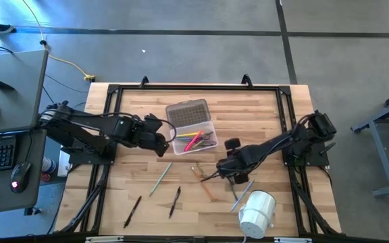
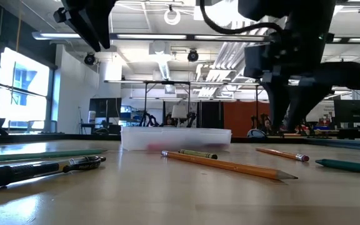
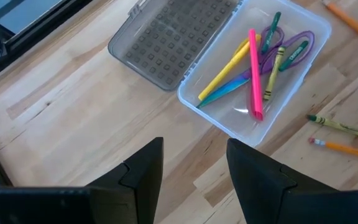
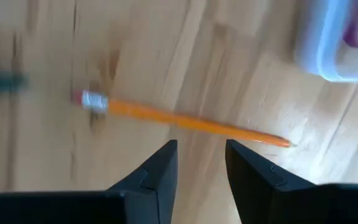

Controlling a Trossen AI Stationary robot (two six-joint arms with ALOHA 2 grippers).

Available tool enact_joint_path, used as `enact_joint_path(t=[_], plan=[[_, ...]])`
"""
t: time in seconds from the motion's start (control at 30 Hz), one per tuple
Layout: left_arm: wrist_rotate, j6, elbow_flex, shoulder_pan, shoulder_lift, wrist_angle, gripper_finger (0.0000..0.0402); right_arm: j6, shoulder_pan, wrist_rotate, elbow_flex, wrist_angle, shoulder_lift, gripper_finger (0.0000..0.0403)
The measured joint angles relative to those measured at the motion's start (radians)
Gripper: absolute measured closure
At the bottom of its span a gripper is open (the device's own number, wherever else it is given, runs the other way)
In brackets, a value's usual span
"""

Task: Pick & place school supplies into a supply box
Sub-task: Put the right orange pencil into the supply box

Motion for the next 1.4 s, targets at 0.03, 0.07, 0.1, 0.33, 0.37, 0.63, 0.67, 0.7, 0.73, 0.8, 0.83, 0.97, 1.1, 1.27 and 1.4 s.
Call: enact_joint_path(t=[0.03,0.07,0.1,0.33,0.37,0.63,0.67,0.7,0.73,0.8,0.83,0.97,1.1,1.27,1.4], plan=[[0.009,0.014,0.000,0.000,0.003,0.000,0.0190,-0.064,-0.008,-0.021,0.000,-0.006,0.000,0.0284],[0.014,0.023,0.000,0.000,0.008,0.001,0.0190,-0.124,-0.016,-0.063,0.000,-0.004,0.000,0.0284],[0.023,0.028,0.000,0.000,0.011,0.002,0.0190,-0.177,-0.024,-0.119,0.000,0.002,0.000,0.0284],[0.061,0.013,0.000,0.000,0.013,0.005,0.0190,-0.401,-0.027,-0.290,0.000,0.079,0.000,0.0285],[0.060,0.013,0.000,0.000,0.013,0.003,0.0190,-0.419,-0.023,-0.291,0.000,0.091,0.000,0.0285],[0.057,0.013,0.000,0.000,0.013,0.001,0.0190,-0.434,-0.022,-0.320,0.000,0.126,0.000,0.0299],[0.057,0.013,0.000,0.000,0.013,0.001,0.0190,-0.437,-0.022,-0.337,0.000,0.122,0.000,0.0301],[0.057,0.013,0.000,0.000,0.013,0.001,0.0190,-0.439,-0.021,-0.355,0.000,0.121,0.000,0.0304],[0.057,0.013,0.000,0.000,0.013,0.001,0.0190,-0.439,-0.021,-0.369,-0.002,0.126,0.000,0.0307],[0.057,0.013,0.000,0.000,0.013,0.002,0.0190,-0.440,-0.021,-0.388,-0.032,0.157,0.000,0.0312],[0.057,0.013,0.000,0.000,0.013,0.002,0.0190,-0.440,-0.021,-0.388,-0.052,0.166,0.000,0.0314],[0.057,0.013,0.000,0.000,0.012,0.018,0.0190,-0.502,-0.013,-0.344,-0.104,0.192,0.002,0.0321],[0.056,0.013,0.000,0.000,0.012,0.036,0.0190,-0.568,0.006,-0.247,-0.117,0.238,0.002,0.0324],[0.069,0.013,0.000,0.000,0.012,0.061,0.0190,-0.627,0.004,-0.271,-0.145,0.292,0.002,0.0324],[0.077,0.013,0.000,0.000,0.012,0.075,0.0190,-0.674,0.002,-0.286,-0.212,0.379,0.001,0.0324]])
